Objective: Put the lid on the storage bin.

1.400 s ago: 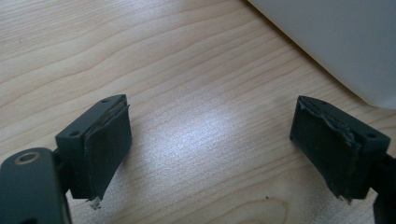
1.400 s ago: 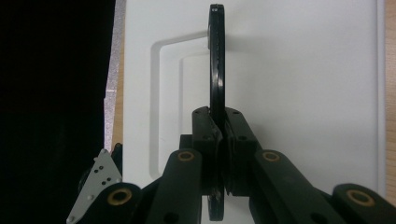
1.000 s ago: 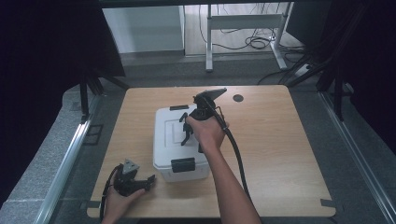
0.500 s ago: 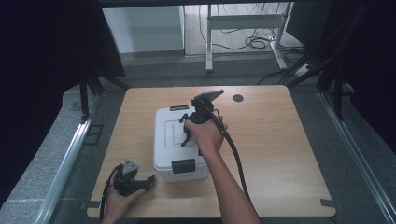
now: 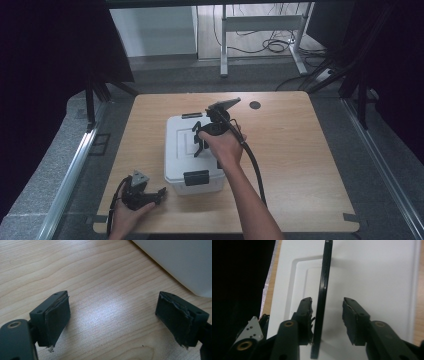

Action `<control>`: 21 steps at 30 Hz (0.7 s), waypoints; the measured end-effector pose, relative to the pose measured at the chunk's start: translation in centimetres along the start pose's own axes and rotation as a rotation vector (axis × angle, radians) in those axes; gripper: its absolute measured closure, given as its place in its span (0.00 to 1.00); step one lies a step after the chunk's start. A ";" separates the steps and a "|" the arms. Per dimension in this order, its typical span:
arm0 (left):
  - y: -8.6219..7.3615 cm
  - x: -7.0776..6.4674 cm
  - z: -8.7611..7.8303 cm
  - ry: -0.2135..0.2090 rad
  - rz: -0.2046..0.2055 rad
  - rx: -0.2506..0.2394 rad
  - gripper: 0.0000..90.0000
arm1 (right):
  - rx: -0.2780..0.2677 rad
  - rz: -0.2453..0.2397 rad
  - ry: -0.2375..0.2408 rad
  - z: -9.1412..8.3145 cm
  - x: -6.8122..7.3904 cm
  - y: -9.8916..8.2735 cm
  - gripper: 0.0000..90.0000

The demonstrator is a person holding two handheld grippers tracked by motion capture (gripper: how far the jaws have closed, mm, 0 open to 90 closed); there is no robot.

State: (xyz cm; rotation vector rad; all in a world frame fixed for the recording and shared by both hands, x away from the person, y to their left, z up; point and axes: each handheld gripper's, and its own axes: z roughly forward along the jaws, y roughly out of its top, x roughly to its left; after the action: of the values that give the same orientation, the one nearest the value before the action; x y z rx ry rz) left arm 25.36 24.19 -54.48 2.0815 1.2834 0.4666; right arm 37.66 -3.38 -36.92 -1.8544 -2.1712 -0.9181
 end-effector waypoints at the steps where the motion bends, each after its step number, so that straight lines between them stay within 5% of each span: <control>1: 0.0 0.0 0.0 0.000 0.000 0.000 0.14 | -0.008 -0.017 0.008 -0.3 -0.2 0.0 0.62; 13: 0.0 0.0 0.0 0.000 0.000 0.000 0.14 | -0.129 -0.134 0.107 -3.3 -2.5 -1.5 0.54; 21: 0.0 0.0 0.0 0.000 0.001 0.000 0.14 | -0.182 -0.137 0.133 -5.4 -5.3 -2.8 0.54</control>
State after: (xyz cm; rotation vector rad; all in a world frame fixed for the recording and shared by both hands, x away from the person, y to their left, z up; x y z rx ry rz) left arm 25.36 24.19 -54.48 2.0822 1.2826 0.4666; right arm 34.73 -10.85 -36.09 -1.6782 -2.2216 -1.2664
